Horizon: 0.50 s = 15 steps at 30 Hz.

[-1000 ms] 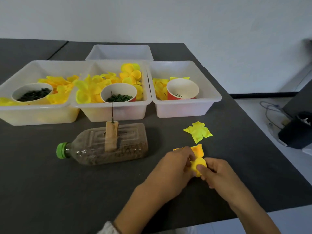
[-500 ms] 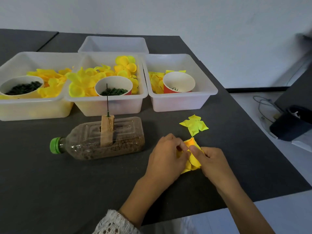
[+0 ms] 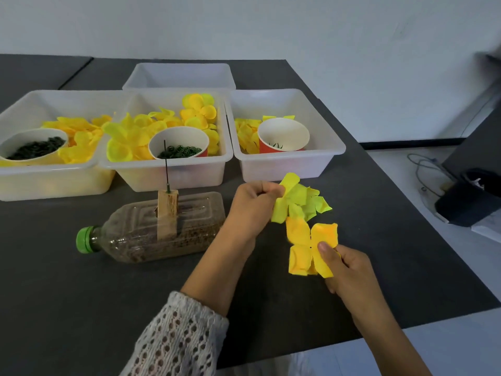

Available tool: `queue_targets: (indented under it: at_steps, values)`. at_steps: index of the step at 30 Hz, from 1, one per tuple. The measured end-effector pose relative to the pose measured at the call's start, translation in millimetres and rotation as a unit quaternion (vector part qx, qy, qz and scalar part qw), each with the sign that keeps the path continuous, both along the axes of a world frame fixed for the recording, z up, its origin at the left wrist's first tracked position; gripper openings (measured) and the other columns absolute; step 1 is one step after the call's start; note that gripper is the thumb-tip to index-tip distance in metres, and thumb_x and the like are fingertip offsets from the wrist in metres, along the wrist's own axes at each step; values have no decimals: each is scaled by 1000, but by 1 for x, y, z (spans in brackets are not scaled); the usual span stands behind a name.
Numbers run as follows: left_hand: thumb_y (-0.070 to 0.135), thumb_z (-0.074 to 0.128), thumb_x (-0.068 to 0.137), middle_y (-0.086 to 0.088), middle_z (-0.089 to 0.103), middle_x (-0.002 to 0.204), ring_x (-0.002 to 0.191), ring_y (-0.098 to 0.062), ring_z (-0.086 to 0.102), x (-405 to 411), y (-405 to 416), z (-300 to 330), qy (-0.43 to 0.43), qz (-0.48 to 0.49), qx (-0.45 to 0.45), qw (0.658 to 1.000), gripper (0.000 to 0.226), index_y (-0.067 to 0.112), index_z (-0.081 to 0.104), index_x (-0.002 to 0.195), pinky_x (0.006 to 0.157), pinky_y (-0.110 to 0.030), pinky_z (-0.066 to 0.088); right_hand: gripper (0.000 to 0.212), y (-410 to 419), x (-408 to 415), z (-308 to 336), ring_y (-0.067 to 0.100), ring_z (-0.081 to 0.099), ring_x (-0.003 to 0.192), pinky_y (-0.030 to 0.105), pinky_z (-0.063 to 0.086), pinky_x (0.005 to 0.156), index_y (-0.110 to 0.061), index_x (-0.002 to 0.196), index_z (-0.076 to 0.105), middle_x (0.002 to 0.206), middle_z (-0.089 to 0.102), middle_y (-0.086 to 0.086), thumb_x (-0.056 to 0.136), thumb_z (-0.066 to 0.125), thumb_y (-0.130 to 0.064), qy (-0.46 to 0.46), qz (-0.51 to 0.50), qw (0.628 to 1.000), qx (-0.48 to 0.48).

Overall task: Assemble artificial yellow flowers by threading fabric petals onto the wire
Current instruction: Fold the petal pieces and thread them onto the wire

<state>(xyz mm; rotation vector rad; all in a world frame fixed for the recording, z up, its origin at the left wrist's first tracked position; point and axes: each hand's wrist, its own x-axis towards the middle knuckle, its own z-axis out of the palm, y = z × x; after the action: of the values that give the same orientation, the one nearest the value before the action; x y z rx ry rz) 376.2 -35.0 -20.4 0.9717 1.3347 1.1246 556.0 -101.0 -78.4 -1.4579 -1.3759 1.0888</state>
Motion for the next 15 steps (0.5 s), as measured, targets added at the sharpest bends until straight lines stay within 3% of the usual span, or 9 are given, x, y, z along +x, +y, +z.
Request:
queue_targets:
  at_steps: [2, 5, 10, 15]
  values:
    - [16, 57, 98, 0, 69, 74, 73, -15, 63, -1, 9, 15, -66, 17, -2, 998, 18, 17, 66, 83, 66, -27, 55, 43, -2, 1, 0, 9, 38, 44, 20, 33, 43, -15, 54, 44, 48, 38, -1, 80, 54, -48, 7, 1, 1000, 2]
    - [18, 56, 99, -1, 68, 85, 78, -14, 66, -8, 34, 36, -104, 58, 10, 993, 14, 19, 62, 86, 66, -28, 57, 40, -6, 1, -3, 7, 39, 45, 18, 35, 43, -20, 52, 47, 48, 40, -4, 80, 53, -48, 6, -12, 1000, 22]
    - [18, 57, 96, -5, 55, 81, 67, -17, 55, -10, 96, 65, -73, 105, 3, 992, 10, 14, 56, 86, 45, -21, 44, 31, -12, -3, -4, 4, 44, 48, 16, 35, 47, -29, 54, 56, 51, 47, -4, 83, 53, -39, 8, 22, 997, 69]
    - [9, 51, 97, -5, 54, 74, 71, -20, 54, -9, 152, 80, -101, 146, 0, 984, 20, 13, 51, 77, 56, -28, 43, 30, -11, 3, -4, 5, 46, 50, 19, 38, 49, -20, 60, 56, 54, 50, -3, 81, 55, -42, 26, 2, 998, 57]
